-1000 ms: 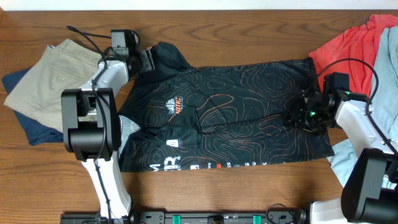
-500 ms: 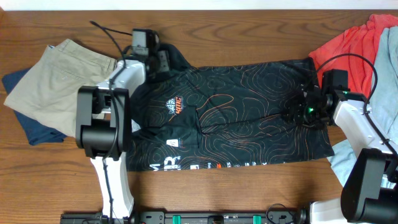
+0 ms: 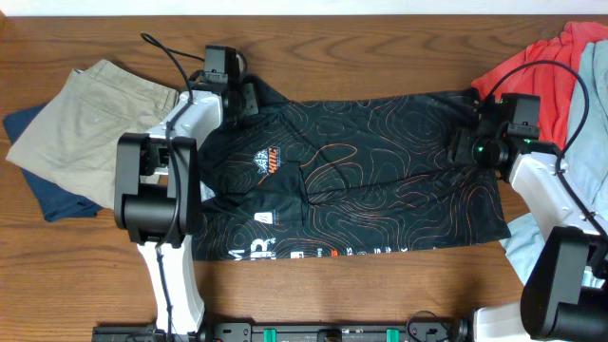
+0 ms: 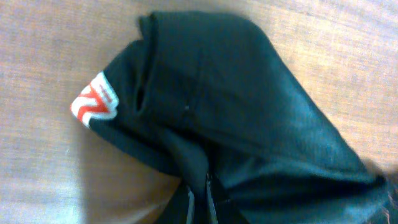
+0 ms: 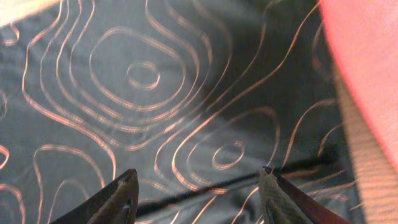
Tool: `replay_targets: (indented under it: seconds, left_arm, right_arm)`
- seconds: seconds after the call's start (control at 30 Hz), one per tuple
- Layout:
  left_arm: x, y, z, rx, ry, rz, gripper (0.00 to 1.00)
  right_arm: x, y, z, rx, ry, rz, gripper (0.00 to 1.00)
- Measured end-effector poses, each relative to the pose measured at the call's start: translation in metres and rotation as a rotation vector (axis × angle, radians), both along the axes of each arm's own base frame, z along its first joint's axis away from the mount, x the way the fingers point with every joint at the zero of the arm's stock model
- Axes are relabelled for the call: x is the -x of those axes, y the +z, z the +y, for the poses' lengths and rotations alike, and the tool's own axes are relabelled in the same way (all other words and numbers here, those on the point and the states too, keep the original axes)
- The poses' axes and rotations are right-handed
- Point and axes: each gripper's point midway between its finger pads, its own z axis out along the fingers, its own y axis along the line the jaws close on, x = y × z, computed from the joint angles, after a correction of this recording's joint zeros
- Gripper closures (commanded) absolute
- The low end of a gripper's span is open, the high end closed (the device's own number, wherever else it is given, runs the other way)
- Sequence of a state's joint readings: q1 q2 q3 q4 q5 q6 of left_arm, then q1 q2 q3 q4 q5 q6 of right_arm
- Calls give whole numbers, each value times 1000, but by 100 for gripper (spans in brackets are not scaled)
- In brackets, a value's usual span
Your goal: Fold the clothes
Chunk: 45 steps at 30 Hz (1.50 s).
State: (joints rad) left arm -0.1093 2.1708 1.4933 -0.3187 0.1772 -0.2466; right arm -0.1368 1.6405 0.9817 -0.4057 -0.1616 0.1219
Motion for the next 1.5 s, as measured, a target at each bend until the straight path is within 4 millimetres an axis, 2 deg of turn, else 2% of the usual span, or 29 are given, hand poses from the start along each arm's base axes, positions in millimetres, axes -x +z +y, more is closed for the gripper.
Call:
replay_targets:
  seconds: [0.13,0.23,0.3,0.37,0.43,0.47,0.5,0.57,0.67,0.7,0.97,1.13,1.27,1.5]
  left_arm:
    - [11,20,2,11,28,24,94]
    - [18,34,3,20,44,32,94]
    - [25,38,3,20,50,54,94]
    - [31,35,4,20,55,82,94]
    - [37,32,4,19,59,109,94]
    - [39,32,5,19,61,117,94]
    - [40,31,5,18,62,122,94]
    - [42,30,5,17,62,132,94]
    - [44,29,5,15,63,143,94]
    - [45,29,5,14,63,143,94]
    - [44,29,6,13,66,143,94]
    - [45,29,6,13,66,144,94]
    - [45,29,6,13,66,144,94]
    - [46,29,6,12,66,148,94]
  right_arm:
    - [-21,21,-14,63,-32,-63,38]
    - [-53,46,-25,106,-55,-149,39]
    - [-78,58,-32,130,-64,-202,41]
    - [-93,58,-35,143,-65,-214,52]
    - [-104,48,-39,147,-71,-200,80]
    - [-109,41,-41,144,-77,-187,86]
    - [-112,33,-43,138,-86,-170,88]
    - [-118,18,-46,125,-101,-145,85]
    - [-128,3,-49,106,-111,-124,68]
    - [-131,-2,-49,98,-112,-119,66]
    - [-146,-18,-50,86,-110,-138,64]
    - [-147,-33,-50,85,-109,-121,64]
    - [-149,-37,-50,84,-109,-125,59]
    - [-152,-46,-50,82,-111,-128,56]
